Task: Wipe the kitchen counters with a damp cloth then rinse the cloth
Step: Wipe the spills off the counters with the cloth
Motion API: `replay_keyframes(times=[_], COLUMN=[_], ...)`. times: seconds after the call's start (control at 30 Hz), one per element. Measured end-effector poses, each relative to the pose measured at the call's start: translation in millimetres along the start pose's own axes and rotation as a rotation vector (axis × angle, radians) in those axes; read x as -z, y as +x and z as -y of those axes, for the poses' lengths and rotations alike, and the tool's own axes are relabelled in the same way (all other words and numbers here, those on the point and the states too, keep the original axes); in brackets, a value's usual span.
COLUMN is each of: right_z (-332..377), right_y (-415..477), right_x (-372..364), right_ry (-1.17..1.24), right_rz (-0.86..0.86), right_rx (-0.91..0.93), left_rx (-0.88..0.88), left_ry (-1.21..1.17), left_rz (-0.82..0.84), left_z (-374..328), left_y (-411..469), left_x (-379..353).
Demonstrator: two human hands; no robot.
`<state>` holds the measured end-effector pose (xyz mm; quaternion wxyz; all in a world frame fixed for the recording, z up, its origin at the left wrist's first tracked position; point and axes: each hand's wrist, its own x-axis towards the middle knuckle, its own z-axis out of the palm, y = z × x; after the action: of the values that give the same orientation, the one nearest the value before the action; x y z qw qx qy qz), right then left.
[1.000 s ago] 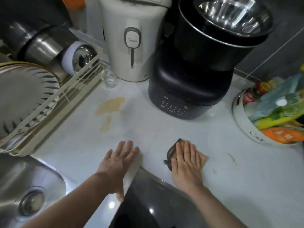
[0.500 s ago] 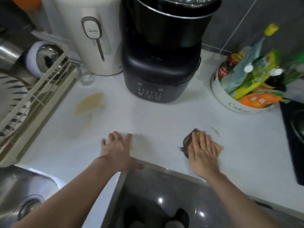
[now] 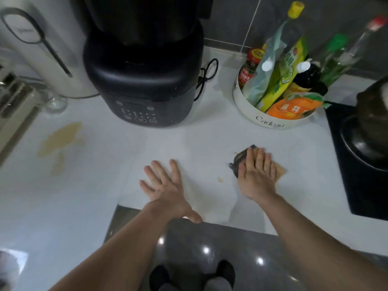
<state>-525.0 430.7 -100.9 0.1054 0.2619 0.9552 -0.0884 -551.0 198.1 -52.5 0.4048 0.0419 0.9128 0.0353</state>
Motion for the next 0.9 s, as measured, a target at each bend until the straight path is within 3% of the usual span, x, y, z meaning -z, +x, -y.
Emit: replay_keyframes(times=[0.07, 0.17, 0.23, 0.3, 0.43, 0.47, 0.53, 0.6, 0.63, 0.77, 0.9], right_z=[31.8, 54.9, 31.0, -2.1, 11.4, 34.4, 74.5, 74.2, 58.6, -41.3, -114.2], right_y=[5.6, -50.5, -84.3, -70.8, -2.5, 1.1, -7.7, -11.1, -0.3, 39.3, -11.9], right_x=[-0.1, -19.2, -21.4, -16.7, 2.9, 1.5, -5.1, -0.4, 6.8, 33.1, 26.9], right_ry=[0.036, -0.017, -0.047, -0.058, 0.002, 0.009, -0.044, -0.086, -0.086, -0.086, -0.036], right_rz=[-0.011, -0.026, 0.032, 0.007, -0.050, -0.041, -0.001, 0.102, 0.119, 0.079, 0.153], right_rx=[0.016, 0.417, 0.594, 0.527, 0.062, 0.072, 0.317, 0.594, 0.638, 0.370, 0.158], left_rx=[0.003, -0.014, -0.016, -0.017, -0.024, -0.026, -0.032, -0.018, -0.014, -0.004, 0.010], left_ry=[-0.055, -0.078, -0.080, -0.068, -0.074, -0.073, -0.070, -0.073, -0.070, -0.058, -0.050], left_rz=[0.042, 0.061, 0.068, 0.071, 0.086, 0.087, 0.081, 0.075, 0.074, 0.078, 0.075], left_z=[3.0, 3.1, 2.6, 2.3, 1.8, 1.9, 2.1, 1.8, 1.3, -2.1, -4.2], left_y=[0.8, 0.7, -1.9, -3.6, -4.4, -4.3, -4.4, -7.3, -8.5, -8.1, -8.9], left_x=[-0.2, 1.2, 2.6, 3.9, 5.2, 4.9, 5.6, 6.9, 7.4, 7.4, 6.7])
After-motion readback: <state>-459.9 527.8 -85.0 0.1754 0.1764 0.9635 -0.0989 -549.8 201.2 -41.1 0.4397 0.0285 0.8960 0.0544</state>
